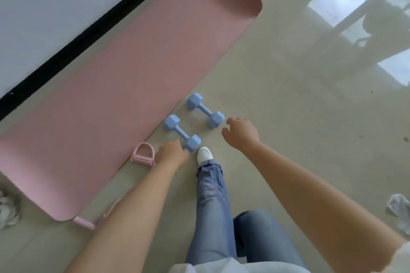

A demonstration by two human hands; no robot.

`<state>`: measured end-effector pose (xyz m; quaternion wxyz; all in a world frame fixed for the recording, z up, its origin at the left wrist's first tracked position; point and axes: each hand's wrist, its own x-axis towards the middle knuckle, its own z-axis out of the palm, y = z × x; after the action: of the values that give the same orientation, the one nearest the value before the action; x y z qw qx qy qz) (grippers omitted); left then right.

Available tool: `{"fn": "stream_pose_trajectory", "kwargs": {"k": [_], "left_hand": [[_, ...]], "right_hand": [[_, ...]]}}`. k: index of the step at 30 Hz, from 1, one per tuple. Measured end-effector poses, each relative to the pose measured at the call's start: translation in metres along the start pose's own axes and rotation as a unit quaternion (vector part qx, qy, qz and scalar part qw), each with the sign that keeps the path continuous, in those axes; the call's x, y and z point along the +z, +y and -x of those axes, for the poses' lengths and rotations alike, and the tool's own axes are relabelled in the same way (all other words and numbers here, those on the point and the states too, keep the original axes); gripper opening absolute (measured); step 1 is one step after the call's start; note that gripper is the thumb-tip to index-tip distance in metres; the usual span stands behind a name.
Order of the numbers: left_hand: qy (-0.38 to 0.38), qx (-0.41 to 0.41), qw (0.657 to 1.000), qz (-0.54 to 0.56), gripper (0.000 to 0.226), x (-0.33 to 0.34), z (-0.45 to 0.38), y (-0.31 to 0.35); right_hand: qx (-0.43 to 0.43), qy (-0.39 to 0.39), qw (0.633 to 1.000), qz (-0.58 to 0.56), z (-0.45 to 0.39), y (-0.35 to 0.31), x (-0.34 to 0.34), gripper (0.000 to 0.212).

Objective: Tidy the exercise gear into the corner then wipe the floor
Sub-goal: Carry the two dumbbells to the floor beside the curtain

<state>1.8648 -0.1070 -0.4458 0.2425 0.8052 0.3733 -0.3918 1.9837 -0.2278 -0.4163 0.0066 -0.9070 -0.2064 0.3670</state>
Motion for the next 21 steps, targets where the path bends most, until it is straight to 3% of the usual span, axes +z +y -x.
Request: {"fn": "stream_pose_trajectory", "kwargs": {"k": [6,13,21], "left_hand": [[-0.020,-0.100,0.987,0.124,0.035,-0.002,-0.118,0.004],[-0.022,-0.153,0.966,0.207,0.044,0.059,-0.249,0.012],[-0.005,-0.277,0.888,0.367,0.054,0.168,-0.411,0.009]], "right_hand": [[0.007,-0.072,0.997,0.016,-0.125,-0.007,0.019,0.038],[-0.013,-0.125,0.991,0.040,-0.273,-0.002,0.095,0.038],[0.018,-0.149,0.988,0.047,-0.436,0.023,0.231,0.037]]}}
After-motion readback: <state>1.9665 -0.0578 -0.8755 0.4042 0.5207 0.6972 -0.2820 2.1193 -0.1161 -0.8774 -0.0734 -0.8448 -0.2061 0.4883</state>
